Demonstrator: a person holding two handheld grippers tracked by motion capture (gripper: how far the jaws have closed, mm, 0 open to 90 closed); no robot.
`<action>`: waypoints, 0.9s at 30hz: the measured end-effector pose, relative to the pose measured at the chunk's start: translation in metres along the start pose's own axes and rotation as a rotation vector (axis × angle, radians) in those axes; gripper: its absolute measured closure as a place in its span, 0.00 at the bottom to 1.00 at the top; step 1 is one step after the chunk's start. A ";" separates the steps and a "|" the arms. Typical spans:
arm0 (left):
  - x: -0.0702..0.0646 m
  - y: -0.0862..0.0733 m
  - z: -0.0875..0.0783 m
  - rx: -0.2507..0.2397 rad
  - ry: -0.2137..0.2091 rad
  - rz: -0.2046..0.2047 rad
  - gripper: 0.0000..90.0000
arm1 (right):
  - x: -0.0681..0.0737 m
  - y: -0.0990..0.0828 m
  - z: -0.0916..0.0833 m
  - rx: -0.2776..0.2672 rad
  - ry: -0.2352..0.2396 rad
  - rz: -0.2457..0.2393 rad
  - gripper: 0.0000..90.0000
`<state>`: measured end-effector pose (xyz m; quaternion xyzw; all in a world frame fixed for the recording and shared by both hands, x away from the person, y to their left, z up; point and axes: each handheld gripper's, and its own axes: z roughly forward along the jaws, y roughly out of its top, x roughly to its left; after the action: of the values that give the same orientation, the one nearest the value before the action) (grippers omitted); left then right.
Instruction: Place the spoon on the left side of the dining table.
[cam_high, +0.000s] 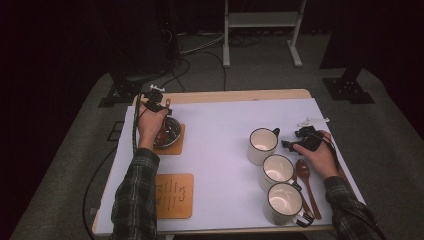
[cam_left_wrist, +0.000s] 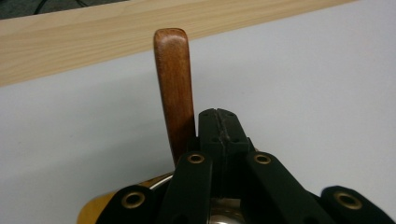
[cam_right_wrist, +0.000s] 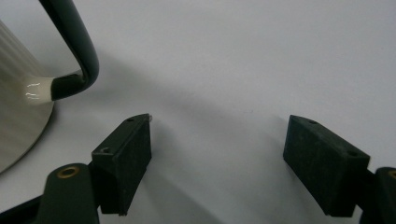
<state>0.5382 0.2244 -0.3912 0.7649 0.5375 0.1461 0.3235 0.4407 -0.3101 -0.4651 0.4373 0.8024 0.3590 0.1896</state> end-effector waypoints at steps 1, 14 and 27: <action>0.002 -0.001 0.000 0.000 0.004 -0.007 1.00 | 0.000 0.000 0.000 0.000 0.000 0.001 0.24; -0.013 0.001 -0.021 -0.029 -0.034 0.041 1.00 | 0.000 0.000 0.000 0.000 -0.001 -0.001 0.24; -0.051 -0.015 -0.033 -0.019 -0.116 0.109 0.91 | 0.000 0.000 0.000 0.003 0.000 0.002 0.24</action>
<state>0.4895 0.1916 -0.3700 0.7972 0.4740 0.1239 0.3528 0.4407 -0.3100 -0.4649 0.4385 0.8026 0.3578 0.1885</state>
